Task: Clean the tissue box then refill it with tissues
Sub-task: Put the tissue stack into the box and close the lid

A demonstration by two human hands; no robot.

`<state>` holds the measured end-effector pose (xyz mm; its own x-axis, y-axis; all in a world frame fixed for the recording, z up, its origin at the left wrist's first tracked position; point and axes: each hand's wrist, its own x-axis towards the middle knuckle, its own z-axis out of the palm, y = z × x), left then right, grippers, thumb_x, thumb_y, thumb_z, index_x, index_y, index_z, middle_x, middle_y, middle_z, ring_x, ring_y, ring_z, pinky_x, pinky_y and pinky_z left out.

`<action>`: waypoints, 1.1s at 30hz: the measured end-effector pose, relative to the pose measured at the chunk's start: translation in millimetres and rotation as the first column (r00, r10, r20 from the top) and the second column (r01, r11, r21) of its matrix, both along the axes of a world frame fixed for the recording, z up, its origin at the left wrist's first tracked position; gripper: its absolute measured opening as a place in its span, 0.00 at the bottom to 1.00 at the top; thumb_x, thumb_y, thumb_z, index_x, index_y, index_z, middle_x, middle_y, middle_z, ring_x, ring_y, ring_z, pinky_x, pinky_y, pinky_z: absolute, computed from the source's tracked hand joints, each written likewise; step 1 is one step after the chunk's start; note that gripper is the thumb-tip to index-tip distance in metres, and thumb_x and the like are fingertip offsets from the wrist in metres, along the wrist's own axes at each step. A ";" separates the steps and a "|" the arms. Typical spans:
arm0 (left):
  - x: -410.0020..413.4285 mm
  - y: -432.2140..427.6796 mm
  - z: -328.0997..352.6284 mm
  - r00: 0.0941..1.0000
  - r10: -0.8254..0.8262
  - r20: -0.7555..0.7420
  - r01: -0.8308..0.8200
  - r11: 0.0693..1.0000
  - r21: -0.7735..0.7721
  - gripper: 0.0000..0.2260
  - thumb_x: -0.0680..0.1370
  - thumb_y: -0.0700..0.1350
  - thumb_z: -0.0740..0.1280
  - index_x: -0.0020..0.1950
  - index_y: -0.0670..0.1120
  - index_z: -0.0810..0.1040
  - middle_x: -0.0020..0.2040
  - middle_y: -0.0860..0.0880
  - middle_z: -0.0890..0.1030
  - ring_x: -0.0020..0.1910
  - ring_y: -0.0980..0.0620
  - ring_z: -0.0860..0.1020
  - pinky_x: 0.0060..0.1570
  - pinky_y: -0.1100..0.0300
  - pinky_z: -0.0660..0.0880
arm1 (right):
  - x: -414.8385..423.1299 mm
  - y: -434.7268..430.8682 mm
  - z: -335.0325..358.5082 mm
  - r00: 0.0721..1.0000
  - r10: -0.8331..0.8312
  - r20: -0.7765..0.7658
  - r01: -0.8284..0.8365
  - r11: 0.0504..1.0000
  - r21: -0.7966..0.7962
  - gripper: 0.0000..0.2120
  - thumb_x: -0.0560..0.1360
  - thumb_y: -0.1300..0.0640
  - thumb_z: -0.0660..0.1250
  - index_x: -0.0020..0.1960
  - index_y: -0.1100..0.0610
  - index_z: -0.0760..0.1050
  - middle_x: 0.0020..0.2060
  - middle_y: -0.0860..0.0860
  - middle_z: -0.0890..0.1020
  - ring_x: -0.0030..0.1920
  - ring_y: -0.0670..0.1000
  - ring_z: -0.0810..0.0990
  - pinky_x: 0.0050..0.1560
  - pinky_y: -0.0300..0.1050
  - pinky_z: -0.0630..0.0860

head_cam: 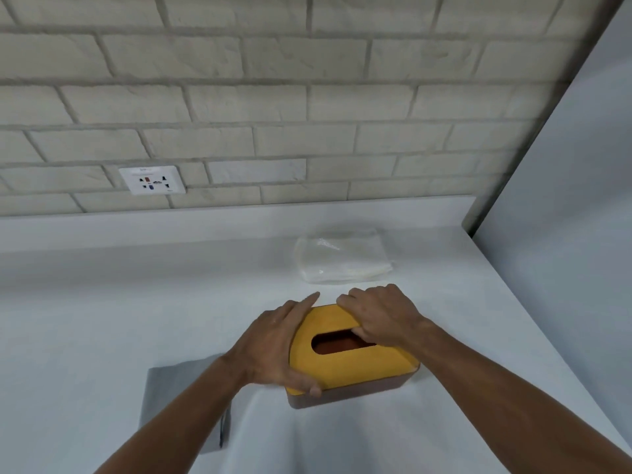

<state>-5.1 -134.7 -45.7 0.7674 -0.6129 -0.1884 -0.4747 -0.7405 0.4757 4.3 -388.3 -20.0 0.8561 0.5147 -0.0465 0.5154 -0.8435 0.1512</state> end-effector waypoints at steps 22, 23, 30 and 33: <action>-15.7 15.6 -22.0 0.999 -0.025 -0.045 0.002 0.891 -0.454 0.63 0.58 0.77 0.75 0.83 0.68 0.39 0.80 0.59 0.60 0.79 0.59 0.62 0.77 0.47 0.65 | 5.7 -5.0 24.9 0.941 -0.117 -0.318 0.174 0.972 0.155 0.26 0.65 0.41 0.67 0.63 0.37 0.71 0.48 0.40 0.81 0.47 0.48 0.77 0.39 0.45 0.70; -9.8 16.2 -17.2 0.999 -0.029 -0.016 0.018 0.892 -0.451 0.61 0.59 0.81 0.72 0.83 0.69 0.42 0.79 0.58 0.63 0.79 0.56 0.63 0.80 0.44 0.58 | 11.3 -7.6 29.4 0.911 -0.139 -0.387 0.222 0.959 0.177 0.27 0.65 0.41 0.68 0.64 0.36 0.72 0.50 0.39 0.79 0.50 0.47 0.75 0.44 0.46 0.73; 46.3 1.6 14.6 0.989 0.065 0.135 0.007 0.881 -0.474 0.27 0.69 0.73 0.73 0.63 0.60 0.84 0.57 0.64 0.85 0.57 0.62 0.83 0.60 0.51 0.80 | 49.9 -22.7 46.1 0.723 -0.194 -0.663 0.457 0.855 0.248 0.22 0.67 0.40 0.74 0.61 0.36 0.78 0.53 0.38 0.82 0.48 0.40 0.78 0.45 0.36 0.72; 68.7 -11.6 19.9 0.937 0.237 0.257 -0.071 0.848 -0.525 0.17 0.76 0.71 0.65 0.45 0.61 0.85 0.34 0.64 0.82 0.32 0.62 0.79 0.37 0.59 0.76 | 63.9 -37.8 42.0 0.464 -0.101 -0.880 0.663 0.699 0.269 0.20 0.68 0.39 0.75 0.57 0.46 0.82 0.51 0.52 0.86 0.50 0.52 0.84 0.50 0.46 0.77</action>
<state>63.5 -146.3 -25.8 0.8267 -0.4270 0.3665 -0.5555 -0.5151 0.6528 68.2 -426.1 22.0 0.7108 0.3063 -0.6332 -0.2309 -0.7487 -0.6213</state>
